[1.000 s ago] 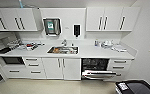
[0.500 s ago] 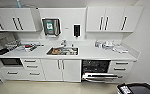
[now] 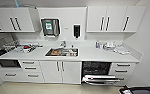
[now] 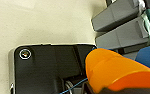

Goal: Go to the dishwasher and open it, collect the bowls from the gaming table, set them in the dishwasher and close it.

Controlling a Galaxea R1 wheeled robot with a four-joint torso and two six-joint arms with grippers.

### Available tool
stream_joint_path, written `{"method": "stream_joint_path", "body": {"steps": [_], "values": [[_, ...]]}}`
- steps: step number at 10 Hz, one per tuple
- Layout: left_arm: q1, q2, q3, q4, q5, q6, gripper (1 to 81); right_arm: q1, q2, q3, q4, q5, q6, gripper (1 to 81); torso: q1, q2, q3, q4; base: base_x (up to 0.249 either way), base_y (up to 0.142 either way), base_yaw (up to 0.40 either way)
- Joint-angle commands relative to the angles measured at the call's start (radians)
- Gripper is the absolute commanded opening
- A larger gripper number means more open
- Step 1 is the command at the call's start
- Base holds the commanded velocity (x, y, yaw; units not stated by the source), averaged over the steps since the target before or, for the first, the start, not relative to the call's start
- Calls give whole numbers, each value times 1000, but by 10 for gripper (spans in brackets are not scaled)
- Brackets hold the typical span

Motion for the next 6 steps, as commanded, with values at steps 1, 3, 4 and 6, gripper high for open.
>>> {"method": "stream_joint_path", "body": {"steps": [1,3,4,6], "values": [[-52,-33,24,5,25,1,10,39,-27,23,-18,-37,-4,10,0,0,0,0,114,0,0],[-52,-33,26,5,24,2,10,39,-27,23,-18,-37,-4,10,0,0,0,0,113,0,0],[-52,-33,26,5,24,1,10,37,-27,21,-18,-37,-4,10,0,0,0,0,113,0,0],[-52,-33,26,5,26,2,10,37,-25,21,-18,-37,-4,10,0,0,0,0,114,0,0]]}}
